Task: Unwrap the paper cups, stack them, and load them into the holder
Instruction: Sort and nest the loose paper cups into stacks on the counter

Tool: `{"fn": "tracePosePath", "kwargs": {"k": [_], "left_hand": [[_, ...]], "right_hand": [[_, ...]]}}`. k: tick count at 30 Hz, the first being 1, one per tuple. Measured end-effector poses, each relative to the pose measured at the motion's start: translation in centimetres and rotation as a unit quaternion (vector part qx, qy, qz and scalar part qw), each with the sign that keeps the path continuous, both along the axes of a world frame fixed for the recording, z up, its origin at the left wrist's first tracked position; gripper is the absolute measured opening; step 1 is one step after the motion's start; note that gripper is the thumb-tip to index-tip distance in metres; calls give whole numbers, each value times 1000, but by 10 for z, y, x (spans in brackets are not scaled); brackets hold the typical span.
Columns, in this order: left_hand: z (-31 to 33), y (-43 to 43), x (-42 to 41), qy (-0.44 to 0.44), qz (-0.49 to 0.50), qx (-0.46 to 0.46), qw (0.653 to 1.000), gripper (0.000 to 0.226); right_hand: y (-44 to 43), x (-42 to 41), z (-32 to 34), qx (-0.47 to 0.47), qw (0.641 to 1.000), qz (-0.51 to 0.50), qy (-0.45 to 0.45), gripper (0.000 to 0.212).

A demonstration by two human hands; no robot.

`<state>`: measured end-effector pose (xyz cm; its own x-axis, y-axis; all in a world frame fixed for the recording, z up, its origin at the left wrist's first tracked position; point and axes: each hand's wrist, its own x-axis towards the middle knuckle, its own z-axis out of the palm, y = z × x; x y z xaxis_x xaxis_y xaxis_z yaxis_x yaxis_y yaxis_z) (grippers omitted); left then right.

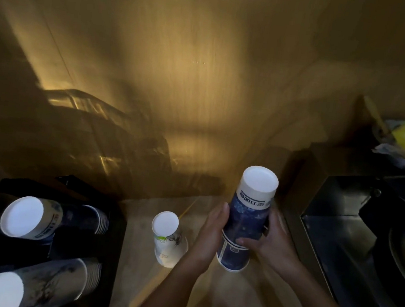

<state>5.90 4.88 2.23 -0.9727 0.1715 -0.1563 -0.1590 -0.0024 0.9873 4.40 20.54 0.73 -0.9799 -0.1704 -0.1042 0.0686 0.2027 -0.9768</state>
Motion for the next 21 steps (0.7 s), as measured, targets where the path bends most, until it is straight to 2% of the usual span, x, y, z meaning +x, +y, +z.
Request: {"fn": "tracePosePath", "kwargs": {"k": [4, 10, 15, 18, 21], "left_hand": [[-22, 5, 4, -60, -22, -9, 998, 35], [-69, -1, 7, -154, 2, -85, 984, 28], [-74, 0, 9, -233, 53, -40, 970, 50], [-83, 10, 15, -228, 45, -29, 972, 44], [-85, 20, 26, -258, 68, 4, 964, 38]], "right_hand": [[4, 4, -24, 34, 996, 66, -58, 92], [13, 4, -49, 37, 987, 77, -139, 86], [16, 4, -59, 22, 988, 51, -146, 104], [7, 9, -60, -5, 989, 49, -142, 94], [0, 17, -68, -39, 987, 13, -156, 97]]}}
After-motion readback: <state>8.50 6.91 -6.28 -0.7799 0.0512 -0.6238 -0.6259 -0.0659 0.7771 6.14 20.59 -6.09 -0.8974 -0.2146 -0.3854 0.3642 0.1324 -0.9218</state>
